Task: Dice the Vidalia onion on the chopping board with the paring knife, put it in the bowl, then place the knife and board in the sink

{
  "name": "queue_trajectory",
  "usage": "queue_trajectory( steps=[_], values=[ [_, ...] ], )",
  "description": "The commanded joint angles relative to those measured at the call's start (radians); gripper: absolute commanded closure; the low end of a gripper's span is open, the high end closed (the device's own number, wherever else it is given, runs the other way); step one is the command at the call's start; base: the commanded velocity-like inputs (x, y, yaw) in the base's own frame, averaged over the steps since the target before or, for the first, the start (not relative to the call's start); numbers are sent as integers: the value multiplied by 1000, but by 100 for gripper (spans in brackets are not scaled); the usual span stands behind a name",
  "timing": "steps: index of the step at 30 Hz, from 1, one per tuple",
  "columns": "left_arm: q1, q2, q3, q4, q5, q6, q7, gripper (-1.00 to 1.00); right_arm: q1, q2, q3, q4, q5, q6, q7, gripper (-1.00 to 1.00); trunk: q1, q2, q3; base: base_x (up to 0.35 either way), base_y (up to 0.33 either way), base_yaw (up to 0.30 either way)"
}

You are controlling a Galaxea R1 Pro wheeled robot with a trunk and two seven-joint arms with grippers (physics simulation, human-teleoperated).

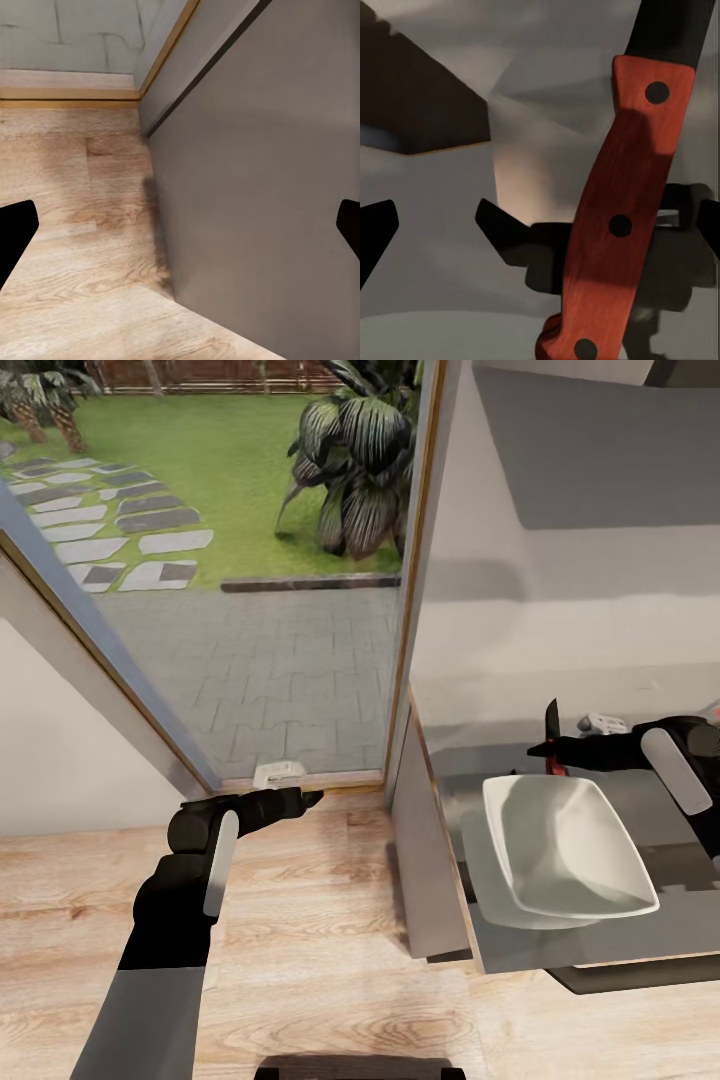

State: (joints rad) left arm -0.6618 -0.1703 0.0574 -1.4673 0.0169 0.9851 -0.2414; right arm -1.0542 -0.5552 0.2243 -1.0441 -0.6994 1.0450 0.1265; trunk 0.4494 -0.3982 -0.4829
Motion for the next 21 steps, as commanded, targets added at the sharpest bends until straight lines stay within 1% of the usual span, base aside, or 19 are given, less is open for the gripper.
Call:
queue_trajectory(
  steps=[1, 7, 21],
  values=[
    [-1, -1, 2, -1, 1, 6, -2, -100, -1, -1, 5, -3, 11, 2, 5, -100, 1, -2, -2, 0, 0, 0],
    [-1, -1, 2, -1, 1, 6, -2, -100, -1, 0, 14, -15, 11, 2, -19, -100, 1, -2, -2, 0, 0, 0],
    [-1, -2, 2, -1, 1, 6, -2, -100, -1, 0, 15, -20, 11, 2, -31, -100, 1, -2, -2, 0, 0, 0]
  ],
)
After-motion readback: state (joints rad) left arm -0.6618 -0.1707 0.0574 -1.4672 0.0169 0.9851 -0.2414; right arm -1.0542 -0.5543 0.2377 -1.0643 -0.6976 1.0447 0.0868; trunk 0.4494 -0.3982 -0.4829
